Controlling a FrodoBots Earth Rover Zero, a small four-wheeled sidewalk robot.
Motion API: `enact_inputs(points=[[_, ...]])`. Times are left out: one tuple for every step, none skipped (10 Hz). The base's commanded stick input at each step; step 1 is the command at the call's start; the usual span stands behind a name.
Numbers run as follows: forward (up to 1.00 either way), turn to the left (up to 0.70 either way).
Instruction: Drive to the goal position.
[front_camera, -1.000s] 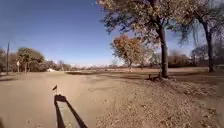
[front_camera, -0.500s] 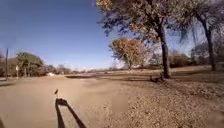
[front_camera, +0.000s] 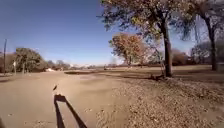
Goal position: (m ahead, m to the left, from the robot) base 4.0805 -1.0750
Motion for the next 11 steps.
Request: enact_inputs(points=[[0.5, 0.0], [0.5, 0.0], [0.5, 0.0], [0.5, 0.0], [0.5, 0.0], [0.5, 0.0], [0.5, 0.0], [0.5, 0.0], [0.5, 0.0], [0.5, 0.0], [0.5, 0.0]])
